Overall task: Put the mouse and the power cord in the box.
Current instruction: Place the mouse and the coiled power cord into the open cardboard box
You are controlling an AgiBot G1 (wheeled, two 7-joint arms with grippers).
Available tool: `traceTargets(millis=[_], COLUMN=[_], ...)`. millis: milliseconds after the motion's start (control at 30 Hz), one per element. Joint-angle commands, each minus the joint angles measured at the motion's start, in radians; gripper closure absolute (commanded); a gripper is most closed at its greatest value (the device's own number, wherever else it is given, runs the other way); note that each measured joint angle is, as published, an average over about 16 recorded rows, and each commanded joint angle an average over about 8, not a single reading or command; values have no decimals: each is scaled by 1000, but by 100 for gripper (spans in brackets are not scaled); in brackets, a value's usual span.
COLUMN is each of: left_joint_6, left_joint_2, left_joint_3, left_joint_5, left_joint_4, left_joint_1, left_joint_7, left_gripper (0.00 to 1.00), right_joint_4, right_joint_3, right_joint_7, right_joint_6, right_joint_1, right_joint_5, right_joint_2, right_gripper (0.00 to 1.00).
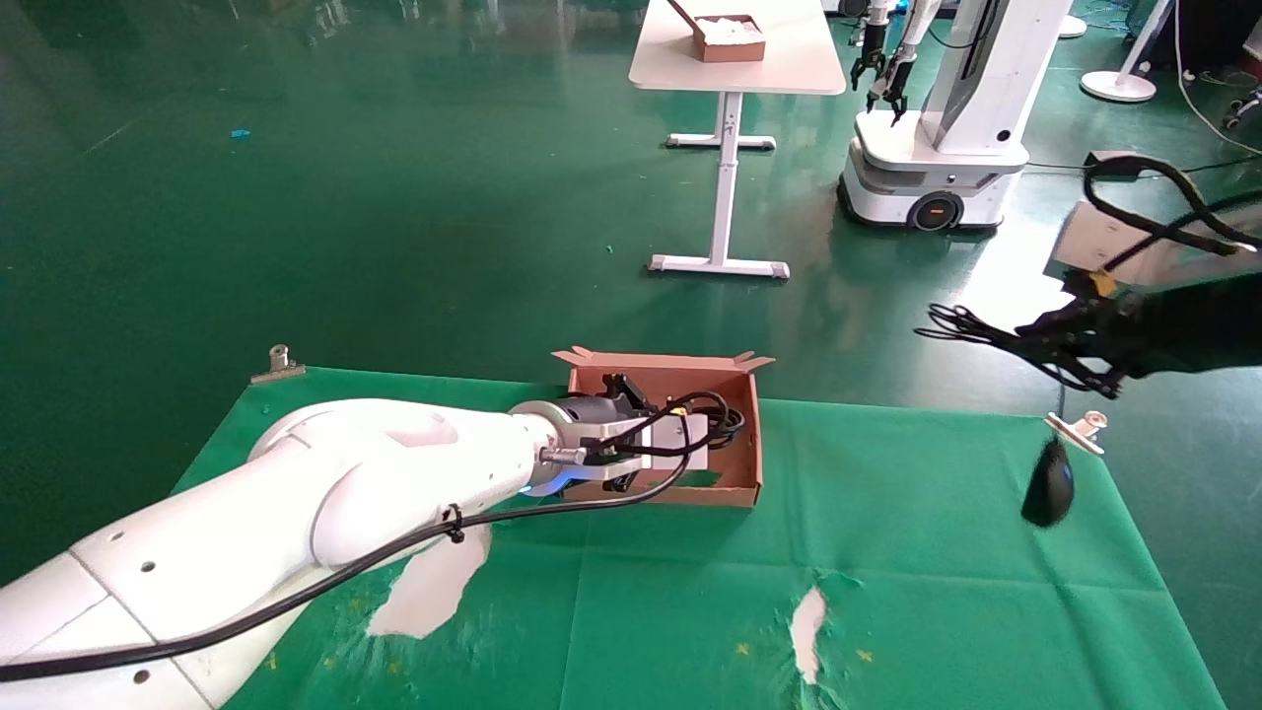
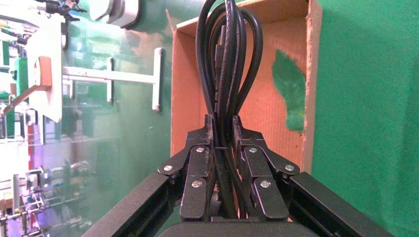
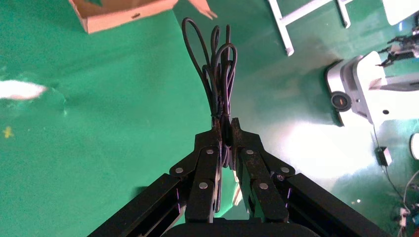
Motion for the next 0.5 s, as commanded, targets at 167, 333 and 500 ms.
traceTargets(millis=[167,333,500], left_joint_6=[-53,-79,-99], left_joint_2=[-1,-1,-2], left_joint_3=[116,181,228], left_joint_5=[-35,-61,-82], left_joint_4=[5,7,12], left_joint_1=[-30,-49,-65], left_joint_7=[-72,-107,-134], left_gripper=[0,0,0], right_joint_4=[36,42,57], right_joint_3=[2,6,10], right_joint_7=[23,24,32], right_joint_6=[-5,-4,-12], right_joint_1=[-3,11,23], right_joint_5=[0,6,18], right_joint_2=[6,-8,-17], right_gripper=[100,100,100])
